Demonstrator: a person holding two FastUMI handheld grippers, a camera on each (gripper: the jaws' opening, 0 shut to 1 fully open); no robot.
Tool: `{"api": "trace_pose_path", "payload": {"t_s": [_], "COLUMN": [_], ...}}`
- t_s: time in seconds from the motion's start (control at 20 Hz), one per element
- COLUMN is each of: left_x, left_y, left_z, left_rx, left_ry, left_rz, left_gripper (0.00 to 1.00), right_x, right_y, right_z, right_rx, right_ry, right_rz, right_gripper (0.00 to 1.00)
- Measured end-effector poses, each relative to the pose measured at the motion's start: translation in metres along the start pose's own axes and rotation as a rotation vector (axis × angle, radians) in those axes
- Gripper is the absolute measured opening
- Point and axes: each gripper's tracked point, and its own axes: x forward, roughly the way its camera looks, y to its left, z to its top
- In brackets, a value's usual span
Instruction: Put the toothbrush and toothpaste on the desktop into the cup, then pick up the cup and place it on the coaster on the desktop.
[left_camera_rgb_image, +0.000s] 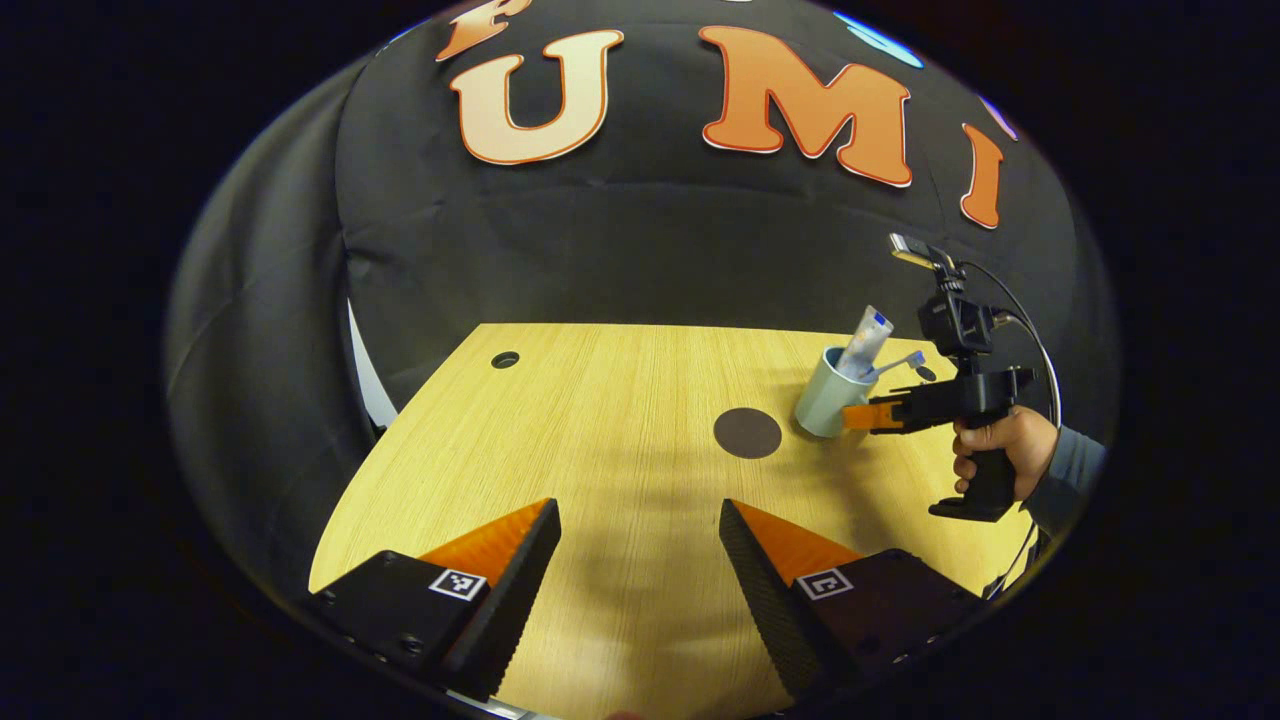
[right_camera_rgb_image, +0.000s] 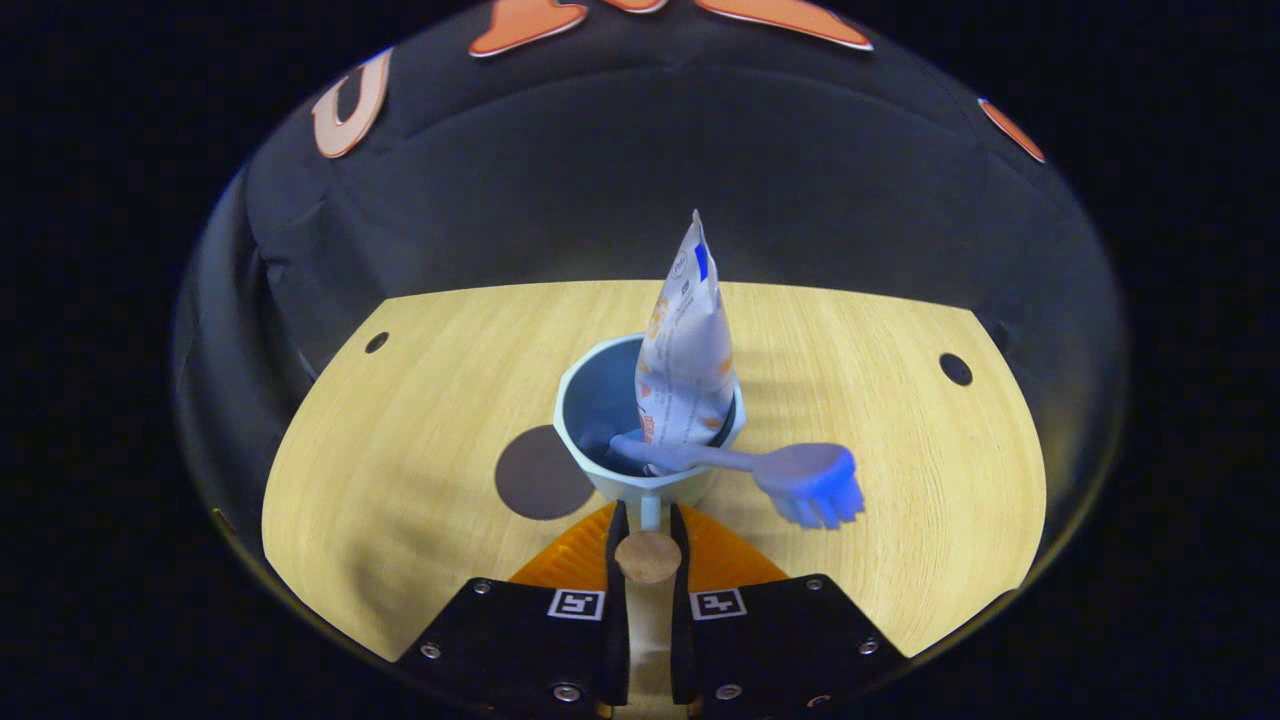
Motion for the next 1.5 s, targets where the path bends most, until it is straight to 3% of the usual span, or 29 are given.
{"api": "trace_pose_path", "payload": {"t_s": [0.45,0.95,1.15,1.2,1.25,1.3,1.4,1.5], "left_x": [-0.011,-0.025,-0.013,-0.011,-0.007,-0.004,-0.001,-0.005], "left_y": [-0.038,-0.036,-0.035,-0.034,-0.036,-0.036,-0.042,-0.052], "left_z": [-0.014,-0.006,0.003,0.006,0.009,0.011,0.022,0.035], "left_rx": [-0.041,-0.027,0.001,0.011,0.019,0.026,0.037,0.055], "left_ry": [0.020,0.031,0.009,0.002,-0.006,-0.012,-0.030,-0.056], "left_rz": [0.033,0.015,-0.029,-0.039,-0.050,-0.059,-0.070,-0.072], "left_gripper": [0.96,0.97,0.97,0.96,0.96,0.97,0.96,0.96], "right_x": [0.002,0.000,-0.010,-0.015,-0.025,-0.034,-0.052,-0.070], "right_y": [0.000,-0.005,-0.007,-0.008,-0.008,-0.007,-0.009,-0.021], "right_z": [-0.004,-0.009,-0.001,0.000,0.002,0.004,0.007,0.012], "right_rx": [-0.090,-0.108,-0.111,-0.111,-0.108,-0.101,-0.087,-0.077], "right_ry": [0.028,0.078,0.022,0.004,-0.008,-0.020,-0.048,-0.086], "right_rz": [0.069,-0.003,-0.002,0.006,0.014,0.022,0.028,0.001], "right_gripper": [0.17,0.17,0.33,0.50,0.60,0.79,0.92,0.97]}}
